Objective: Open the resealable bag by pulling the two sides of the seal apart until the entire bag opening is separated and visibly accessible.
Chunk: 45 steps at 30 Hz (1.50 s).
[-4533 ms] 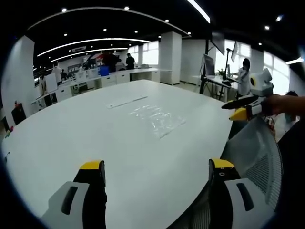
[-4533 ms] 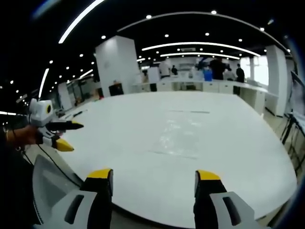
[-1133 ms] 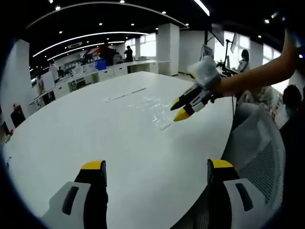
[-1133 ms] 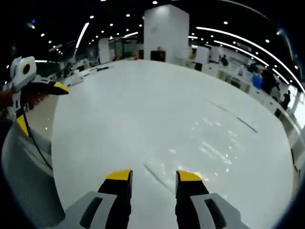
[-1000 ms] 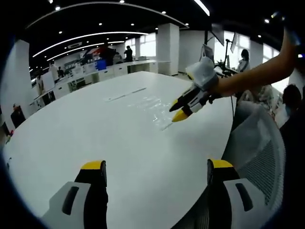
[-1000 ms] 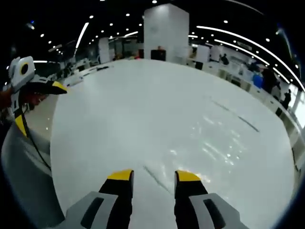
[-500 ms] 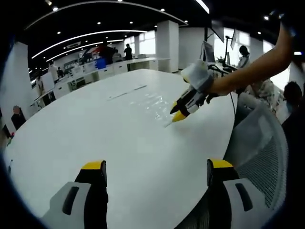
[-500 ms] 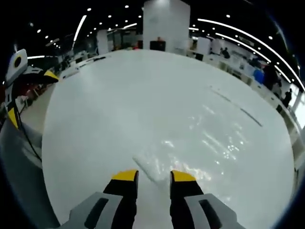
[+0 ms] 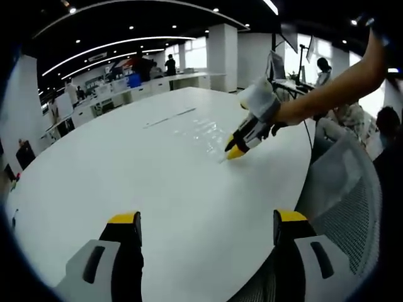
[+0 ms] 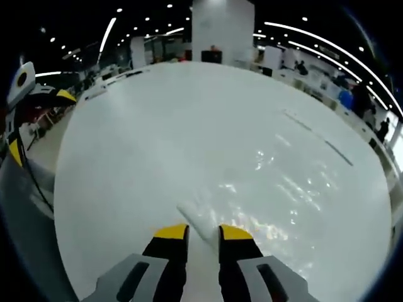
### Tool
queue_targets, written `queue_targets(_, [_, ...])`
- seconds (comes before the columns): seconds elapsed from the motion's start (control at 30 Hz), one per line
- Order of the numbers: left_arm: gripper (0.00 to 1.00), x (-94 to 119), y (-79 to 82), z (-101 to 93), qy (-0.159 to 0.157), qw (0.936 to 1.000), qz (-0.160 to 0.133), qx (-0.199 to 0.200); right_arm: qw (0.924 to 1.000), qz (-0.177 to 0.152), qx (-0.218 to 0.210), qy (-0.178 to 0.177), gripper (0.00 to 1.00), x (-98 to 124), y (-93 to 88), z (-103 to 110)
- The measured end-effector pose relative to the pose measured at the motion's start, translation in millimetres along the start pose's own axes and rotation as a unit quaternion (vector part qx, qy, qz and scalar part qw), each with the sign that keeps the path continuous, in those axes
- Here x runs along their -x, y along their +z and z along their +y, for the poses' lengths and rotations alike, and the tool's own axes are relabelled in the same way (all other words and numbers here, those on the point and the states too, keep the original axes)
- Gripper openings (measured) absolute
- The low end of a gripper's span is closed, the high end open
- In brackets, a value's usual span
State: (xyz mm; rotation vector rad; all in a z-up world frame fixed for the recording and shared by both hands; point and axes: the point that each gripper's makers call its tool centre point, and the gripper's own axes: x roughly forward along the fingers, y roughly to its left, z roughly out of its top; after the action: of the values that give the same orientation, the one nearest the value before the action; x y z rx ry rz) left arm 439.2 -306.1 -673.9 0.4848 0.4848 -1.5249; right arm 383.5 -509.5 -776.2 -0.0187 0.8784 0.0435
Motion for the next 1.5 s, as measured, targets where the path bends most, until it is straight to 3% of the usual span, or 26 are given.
queue_targets(0.4, [0.84,-2.6,-2.1,-3.2,-0.003,0.9999,0.006,-0.008,0.9999,0.004,0.009,0.0,0.04,-1.4,-4.2,-2.5])
queue_targets(1.23, [0.83,-2.3,3.1,-4.3,-0.005,0.9999,0.002,-0.011,0.998,0.003,0.057,0.026,0.01,12.9,-4.4,12.6])
queue_targets(1.37, [0.83,-2.6,4.3,-7.4,-0.009,0.9999,0.0,-0.015,0.9953,0.002,0.09,0.035,0.01,17.4,-4.0,18.6])
queue_targets(1.5, [0.82,-2.9,6.3,-11.4,-0.014,0.9997,-0.001,-0.02,0.9945,-0.006,0.095,0.045,0.01,23.3,-2.0,23.4])
